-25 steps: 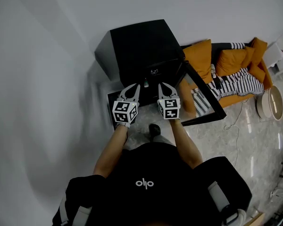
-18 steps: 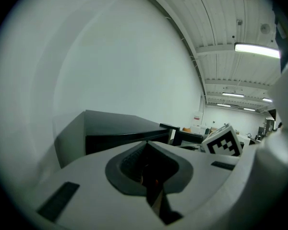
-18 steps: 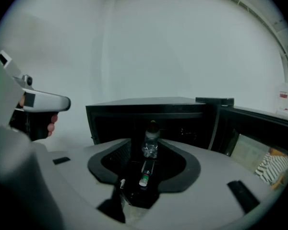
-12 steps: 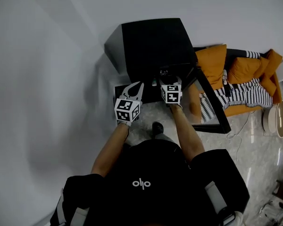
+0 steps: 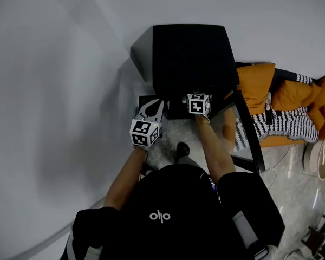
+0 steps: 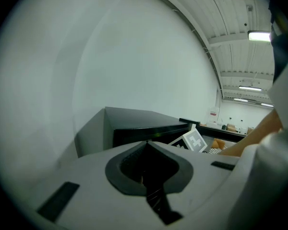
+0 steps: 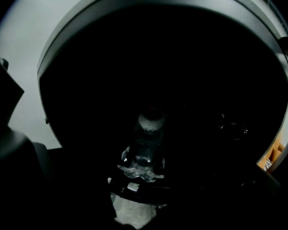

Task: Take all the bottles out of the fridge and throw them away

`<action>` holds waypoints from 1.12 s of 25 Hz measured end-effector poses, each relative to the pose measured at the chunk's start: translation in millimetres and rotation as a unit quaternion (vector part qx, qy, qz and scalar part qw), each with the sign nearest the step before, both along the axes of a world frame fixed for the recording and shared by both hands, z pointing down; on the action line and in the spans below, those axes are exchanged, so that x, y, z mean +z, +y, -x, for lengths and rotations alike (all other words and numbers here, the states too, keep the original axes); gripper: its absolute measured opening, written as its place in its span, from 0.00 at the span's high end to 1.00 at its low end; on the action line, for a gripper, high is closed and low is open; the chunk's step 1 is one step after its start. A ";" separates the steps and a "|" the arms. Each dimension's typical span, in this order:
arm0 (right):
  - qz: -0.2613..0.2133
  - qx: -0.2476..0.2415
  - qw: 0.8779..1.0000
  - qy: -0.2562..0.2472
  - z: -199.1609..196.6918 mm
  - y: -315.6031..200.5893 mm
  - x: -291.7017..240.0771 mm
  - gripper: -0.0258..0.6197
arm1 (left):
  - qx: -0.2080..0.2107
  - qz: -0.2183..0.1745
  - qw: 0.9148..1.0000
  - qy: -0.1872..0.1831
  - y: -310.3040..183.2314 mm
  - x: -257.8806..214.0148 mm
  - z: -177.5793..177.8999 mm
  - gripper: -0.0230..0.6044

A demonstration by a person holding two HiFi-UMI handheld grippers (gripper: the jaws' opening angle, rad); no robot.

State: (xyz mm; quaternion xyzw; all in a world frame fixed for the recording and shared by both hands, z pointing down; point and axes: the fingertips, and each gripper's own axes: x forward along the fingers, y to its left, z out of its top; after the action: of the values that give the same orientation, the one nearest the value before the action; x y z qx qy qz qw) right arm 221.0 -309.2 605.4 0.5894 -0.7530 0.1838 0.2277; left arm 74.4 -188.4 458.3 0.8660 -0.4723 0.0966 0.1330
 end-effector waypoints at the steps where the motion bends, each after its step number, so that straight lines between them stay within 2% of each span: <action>1: 0.003 0.002 1.000 0.011 -1.7 -1.5 5.5 0.42 | -0.003 0.001 1.000 -0.001 0.9 1.1 1.6 0.96; 4: 0.005 -0.010 0.999 0.031 -5.5 -1.2 9.9 0.46 | -0.011 0.002 1.000 0.000 1.8 1.9 5.1 0.96; 12: 0.001 -0.003 1.000 0.009 -17.1 31.3 -7.5 0.47 | 0.003 0.004 1.000 0.005 2.9 0.6 1.4 0.96; 21: -0.026 0.018 0.999 0.007 -27.8 109.6 -35.6 0.47 | 0.069 -0.006 0.998 0.013 25.9 -9.2 -21.5 0.96; 28: -0.041 0.057 0.997 0.013 -36.1 190.2 -56.5 0.47 | 0.134 -0.013 0.991 0.023 59.8 -18.5 -40.6 0.96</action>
State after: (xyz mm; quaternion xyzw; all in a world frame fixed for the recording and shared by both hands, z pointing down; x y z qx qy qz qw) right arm 257.0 -119.0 548.9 0.6429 -0.7219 0.1579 0.2018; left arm 114.9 -128.6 439.8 0.9249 -0.3504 0.0879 0.1184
